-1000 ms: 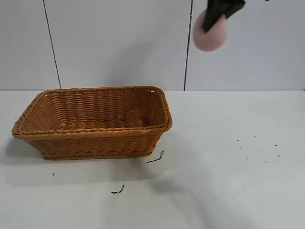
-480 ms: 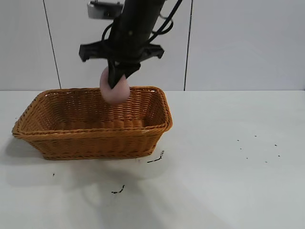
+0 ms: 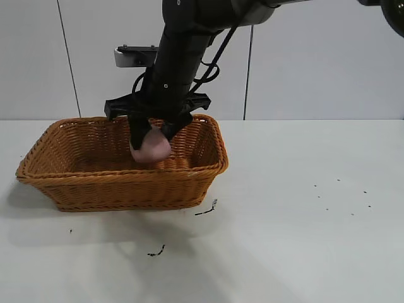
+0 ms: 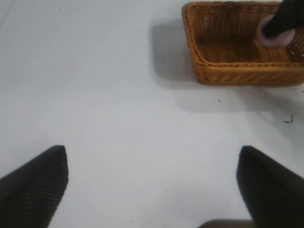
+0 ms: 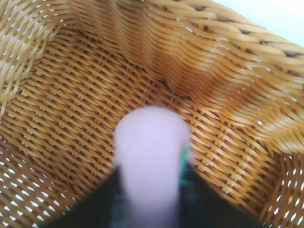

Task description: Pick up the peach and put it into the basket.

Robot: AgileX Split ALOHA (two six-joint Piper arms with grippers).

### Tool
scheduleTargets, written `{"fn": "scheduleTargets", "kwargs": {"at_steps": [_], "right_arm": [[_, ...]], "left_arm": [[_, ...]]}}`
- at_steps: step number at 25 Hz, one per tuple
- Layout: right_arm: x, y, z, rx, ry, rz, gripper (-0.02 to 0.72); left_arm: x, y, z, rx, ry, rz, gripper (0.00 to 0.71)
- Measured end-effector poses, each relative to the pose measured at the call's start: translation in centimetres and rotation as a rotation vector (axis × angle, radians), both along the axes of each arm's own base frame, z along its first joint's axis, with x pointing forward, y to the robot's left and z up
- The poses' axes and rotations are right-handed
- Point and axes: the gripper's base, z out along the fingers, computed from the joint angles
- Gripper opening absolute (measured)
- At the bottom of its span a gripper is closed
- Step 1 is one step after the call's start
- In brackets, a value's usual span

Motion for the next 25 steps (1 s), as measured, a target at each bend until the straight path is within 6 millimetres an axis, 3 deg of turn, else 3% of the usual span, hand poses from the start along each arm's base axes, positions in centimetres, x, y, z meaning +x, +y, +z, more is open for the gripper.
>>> {"fn": "scheduleTargets", "kwargs": {"at_steps": [3,6,9,13,15,19,22,25], "right_arm": [[0.0,-1.4,3.0,0.016,-0.034,-0.020,0.688],[1.5,-4.8,4.9,0.019,-0.067,-0.087,0.688],[3.7,-10.1,5.0,-0.010,-0.044,-0.196,0.690],[6.0,-18.8,4.6,-0.045,0.012,-0.371,0.696],[6.6,-23.2,4.5,-0.056,0.039,-0.458,0.695],[6.4,-29.7,4.2,-0.071,0.107,-0.584,0.696],[6.0,-31.6,4.2,-0.079,0.147,-0.616,0.696],[5.6,-31.6,5.0,-0.080,0.147,-0.600,0.696]], "left_arm": [[0.0,0.0,0.0,0.000,0.000,0.000,0.693],[0.0,0.0,0.0,0.000,0.000,0.000,0.693],[0.0,0.0,0.0,0.000,0.000,0.000,0.693],[0.0,0.0,0.0,0.000,0.000,0.000,0.693],[0.0,0.0,0.0,0.000,0.000,0.000,0.693],[0.0,0.0,0.0,0.000,0.000,0.000,0.693],[0.0,0.0,0.0,0.000,0.000,0.000,0.693],[0.0,0.0,0.0,0.000,0.000,0.000,0.693]]}}
